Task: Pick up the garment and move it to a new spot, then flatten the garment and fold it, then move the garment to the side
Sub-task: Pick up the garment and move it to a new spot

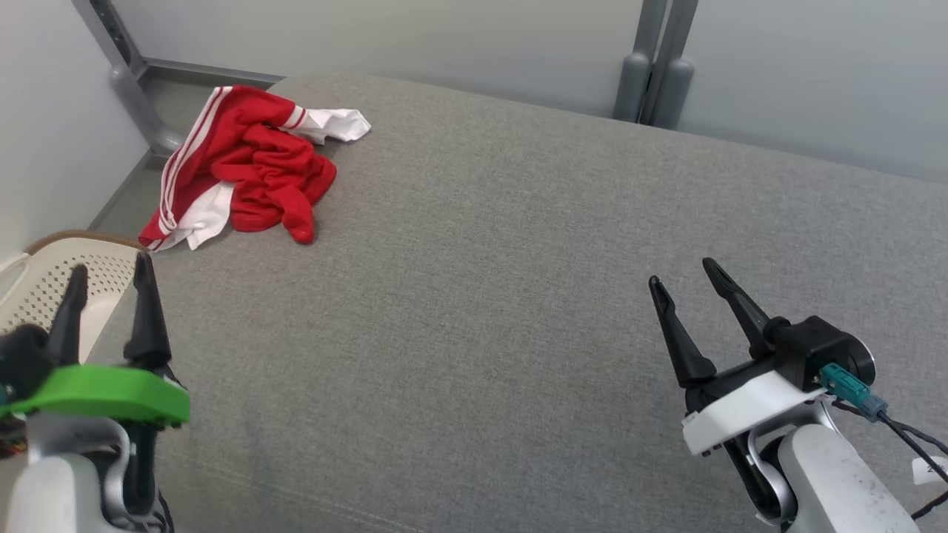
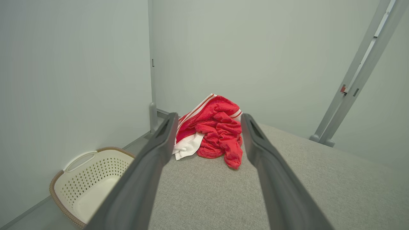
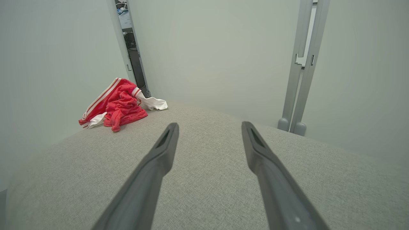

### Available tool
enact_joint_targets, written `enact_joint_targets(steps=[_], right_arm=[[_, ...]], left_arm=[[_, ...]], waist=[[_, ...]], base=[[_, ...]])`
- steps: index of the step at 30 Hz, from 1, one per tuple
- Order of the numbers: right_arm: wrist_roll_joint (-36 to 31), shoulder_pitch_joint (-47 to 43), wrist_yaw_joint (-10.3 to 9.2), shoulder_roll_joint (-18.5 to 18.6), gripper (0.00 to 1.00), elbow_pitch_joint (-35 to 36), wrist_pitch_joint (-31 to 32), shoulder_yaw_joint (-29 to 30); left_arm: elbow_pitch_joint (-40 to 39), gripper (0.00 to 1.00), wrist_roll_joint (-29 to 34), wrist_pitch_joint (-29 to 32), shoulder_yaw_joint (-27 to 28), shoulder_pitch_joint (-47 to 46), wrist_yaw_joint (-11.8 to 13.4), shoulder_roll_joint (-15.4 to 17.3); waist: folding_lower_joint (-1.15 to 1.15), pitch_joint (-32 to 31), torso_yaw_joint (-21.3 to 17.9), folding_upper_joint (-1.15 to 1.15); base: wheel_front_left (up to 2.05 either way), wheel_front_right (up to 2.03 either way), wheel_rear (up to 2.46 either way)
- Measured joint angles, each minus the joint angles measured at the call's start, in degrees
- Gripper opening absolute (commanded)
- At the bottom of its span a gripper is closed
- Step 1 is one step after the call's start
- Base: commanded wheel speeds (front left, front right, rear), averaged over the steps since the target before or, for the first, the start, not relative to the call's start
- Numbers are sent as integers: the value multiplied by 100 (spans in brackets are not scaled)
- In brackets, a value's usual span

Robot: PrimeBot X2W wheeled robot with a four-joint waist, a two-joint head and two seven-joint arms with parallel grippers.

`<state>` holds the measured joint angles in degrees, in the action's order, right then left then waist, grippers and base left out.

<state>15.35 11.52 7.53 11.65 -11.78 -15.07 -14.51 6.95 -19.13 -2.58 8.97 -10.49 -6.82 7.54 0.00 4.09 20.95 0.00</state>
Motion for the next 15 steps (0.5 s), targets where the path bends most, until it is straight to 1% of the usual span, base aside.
enact_joint_targets(steps=[3,5,9,12,14,15], right_arm=[[-55,116,0,30,100,124,1,-16],[-97,234,0,57,100,212,1,-20],[-158,455,0,109,100,454,1,-91],[-209,657,0,145,100,637,1,-147],[-257,777,0,148,100,736,1,-146],[-275,844,1,145,100,824,1,-143]], left_arm=[[-67,100,-188,579,68,-514,0,289],[24,100,-288,868,138,-887,-2,470],[539,100,-590,1416,207,-1633,-23,833],[1048,100,-717,1647,190,-2203,-27,1114],[1413,100,-970,1847,208,-2548,-31,1199],[1630,100,-985,1923,177,-2722,-32,1284]], waist=[[0,163,-85,0],[0,289,-150,0],[0,601,-320,0],[0,863,-466,0],[0,1039,-569,0],[0,1141,-632,0]], base=[[0,0,0],[0,0,0],[0,0,0],[0,0,0],[0,0,0],[0,0,0]])
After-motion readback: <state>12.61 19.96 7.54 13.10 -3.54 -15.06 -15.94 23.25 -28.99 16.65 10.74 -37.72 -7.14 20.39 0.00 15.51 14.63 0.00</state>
